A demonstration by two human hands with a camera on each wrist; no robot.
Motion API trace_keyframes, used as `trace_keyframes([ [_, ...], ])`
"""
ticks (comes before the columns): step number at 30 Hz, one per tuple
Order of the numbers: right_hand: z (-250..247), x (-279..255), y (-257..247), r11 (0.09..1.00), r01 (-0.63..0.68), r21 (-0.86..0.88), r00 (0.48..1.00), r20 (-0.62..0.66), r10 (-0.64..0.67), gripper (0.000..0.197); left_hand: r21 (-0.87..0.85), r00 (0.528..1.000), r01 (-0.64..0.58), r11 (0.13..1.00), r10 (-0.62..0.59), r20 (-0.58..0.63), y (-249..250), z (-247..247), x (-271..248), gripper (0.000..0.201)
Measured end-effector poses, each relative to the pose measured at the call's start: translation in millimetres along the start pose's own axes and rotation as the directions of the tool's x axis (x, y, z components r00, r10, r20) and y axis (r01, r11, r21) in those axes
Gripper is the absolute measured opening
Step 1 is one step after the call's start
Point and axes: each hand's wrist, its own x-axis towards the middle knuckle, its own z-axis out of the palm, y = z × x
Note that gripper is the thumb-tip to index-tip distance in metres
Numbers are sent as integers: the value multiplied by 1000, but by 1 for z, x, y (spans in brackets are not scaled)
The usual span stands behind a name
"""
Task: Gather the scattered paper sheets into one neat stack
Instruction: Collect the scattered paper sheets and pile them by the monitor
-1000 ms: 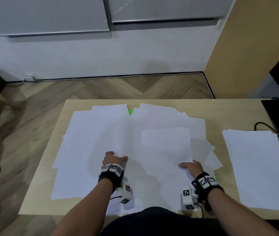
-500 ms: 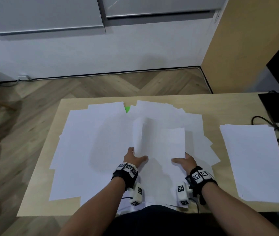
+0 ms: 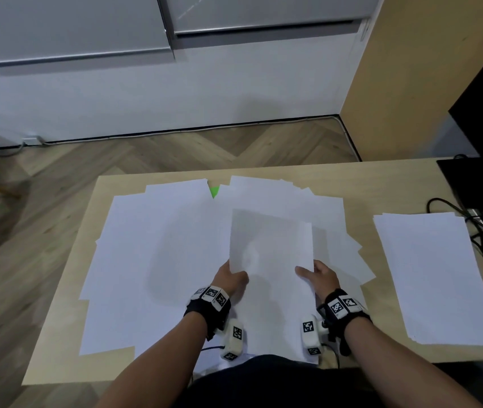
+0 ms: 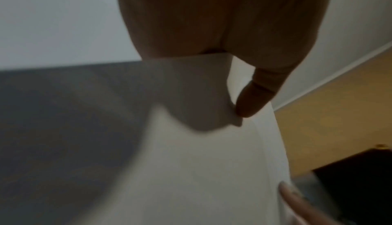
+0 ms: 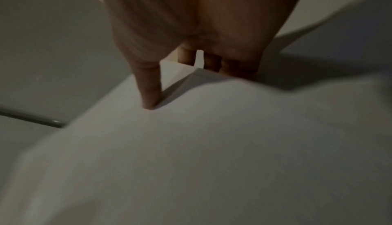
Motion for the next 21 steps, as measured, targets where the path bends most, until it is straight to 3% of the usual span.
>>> trace_keyframes([
  [2, -3, -1, 1, 997, -10, 73, 1000, 27, 8, 21, -50, 997, -40, 998, 43, 58, 15, -2, -5, 29],
  [5, -6, 5, 3, 985, -87, 152, 990, 124, 68, 60, -122, 984, -71, 990, 90, 155, 44, -7, -16, 16],
  [7, -5, 7, 1, 951, -175, 256, 965, 237, 114, 69, -194, 981, -53, 980, 88, 172, 55, -11, -18, 14],
  [9, -4, 8, -1, 923, -251, 292, 935, 322, 152, 65, -221, 986, -24, 975, 60, 157, 42, -15, 0, 29],
  [11, -1, 4, -5, 927, -253, 275, 926, 346, 150, 56, -191, 996, 35, 981, -18, 92, 24, -13, 19, 64],
  [12, 0, 2, -7, 942, -218, 254, 943, 303, 137, 52, -139, 996, 74, 987, -66, 61, 12, -12, 27, 77],
  [16, 1, 9, 1, 984, -127, 129, 991, 60, 120, 37, 124, 986, 146, 981, -155, 60, -17, 4, 33, 65],
  [21, -20, 22, 28, 993, -115, -8, 991, -62, 114, 19, 275, 992, 35, 961, -66, 105, -5, 25, 32, 48],
])
